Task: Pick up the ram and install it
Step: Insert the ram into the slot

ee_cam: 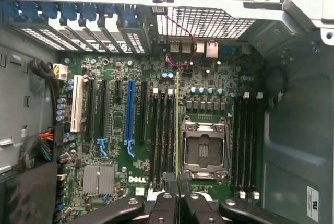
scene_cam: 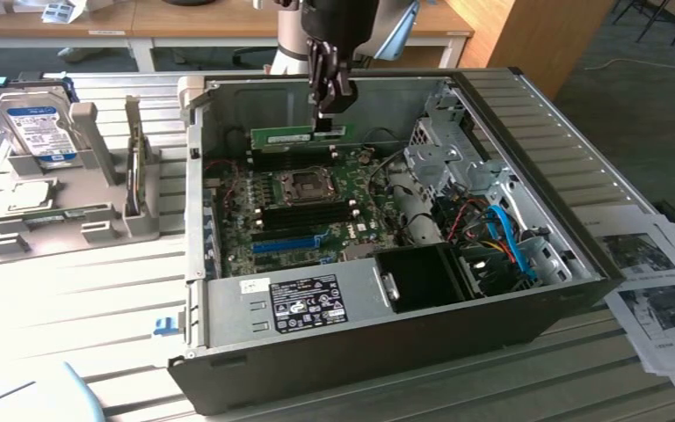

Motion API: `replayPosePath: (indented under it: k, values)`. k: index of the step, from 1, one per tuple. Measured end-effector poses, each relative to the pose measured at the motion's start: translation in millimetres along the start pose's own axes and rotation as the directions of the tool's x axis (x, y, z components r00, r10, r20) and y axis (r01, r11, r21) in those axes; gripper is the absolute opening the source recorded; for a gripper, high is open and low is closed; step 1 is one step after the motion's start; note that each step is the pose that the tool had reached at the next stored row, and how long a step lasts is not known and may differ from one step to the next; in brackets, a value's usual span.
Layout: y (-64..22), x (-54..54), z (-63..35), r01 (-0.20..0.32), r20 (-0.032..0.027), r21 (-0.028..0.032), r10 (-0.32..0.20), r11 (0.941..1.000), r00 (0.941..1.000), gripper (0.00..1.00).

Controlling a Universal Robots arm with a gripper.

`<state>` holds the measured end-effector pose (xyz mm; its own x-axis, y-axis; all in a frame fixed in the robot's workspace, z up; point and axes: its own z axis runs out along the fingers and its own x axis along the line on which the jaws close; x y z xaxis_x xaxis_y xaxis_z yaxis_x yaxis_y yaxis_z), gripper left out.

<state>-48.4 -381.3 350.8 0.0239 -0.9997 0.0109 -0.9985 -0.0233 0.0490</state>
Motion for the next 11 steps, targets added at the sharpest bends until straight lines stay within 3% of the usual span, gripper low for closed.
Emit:
replayPosePath:
  k: [11]
  values:
    - [-0.5, -0.1, 10.0, 0.000, -0.0003, 0.0000, 0.000, 1.0000, 1.0000, 0.11]
